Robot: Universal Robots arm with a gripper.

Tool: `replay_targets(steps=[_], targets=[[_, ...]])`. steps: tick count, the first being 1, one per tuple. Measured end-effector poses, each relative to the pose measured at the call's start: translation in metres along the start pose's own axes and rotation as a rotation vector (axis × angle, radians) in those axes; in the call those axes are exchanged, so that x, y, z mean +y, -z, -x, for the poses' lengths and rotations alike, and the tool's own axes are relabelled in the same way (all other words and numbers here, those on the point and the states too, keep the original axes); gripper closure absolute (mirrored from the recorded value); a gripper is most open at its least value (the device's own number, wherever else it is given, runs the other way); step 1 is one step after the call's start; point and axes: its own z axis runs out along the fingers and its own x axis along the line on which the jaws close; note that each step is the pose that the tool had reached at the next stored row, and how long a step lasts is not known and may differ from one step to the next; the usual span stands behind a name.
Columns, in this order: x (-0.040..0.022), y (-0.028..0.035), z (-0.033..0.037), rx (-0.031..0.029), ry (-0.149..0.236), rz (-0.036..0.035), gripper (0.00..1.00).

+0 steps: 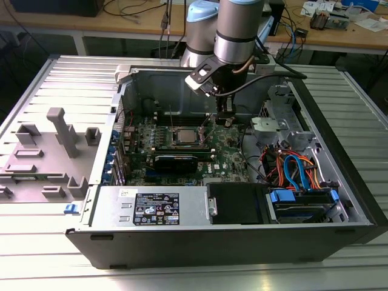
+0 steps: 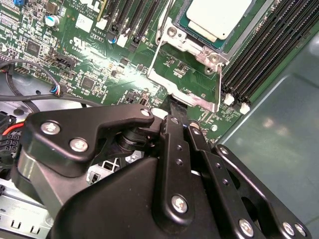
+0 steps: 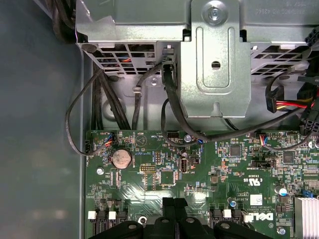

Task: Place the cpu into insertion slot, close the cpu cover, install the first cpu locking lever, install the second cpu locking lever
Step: 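Close the cpu cover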

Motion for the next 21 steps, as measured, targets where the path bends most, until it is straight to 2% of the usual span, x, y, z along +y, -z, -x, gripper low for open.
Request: replay_targets(steps=[11,13,21], targets=[[-0.0083,0.0001,0.0,-0.0001,0.0,0.0,0.89],[-0.0127,0.0002,0.0,-0.0001,0.0,0.0,0.89],[-0.0157,0.0003,0.0,-0.0001,0.0,0.0,0.89]])
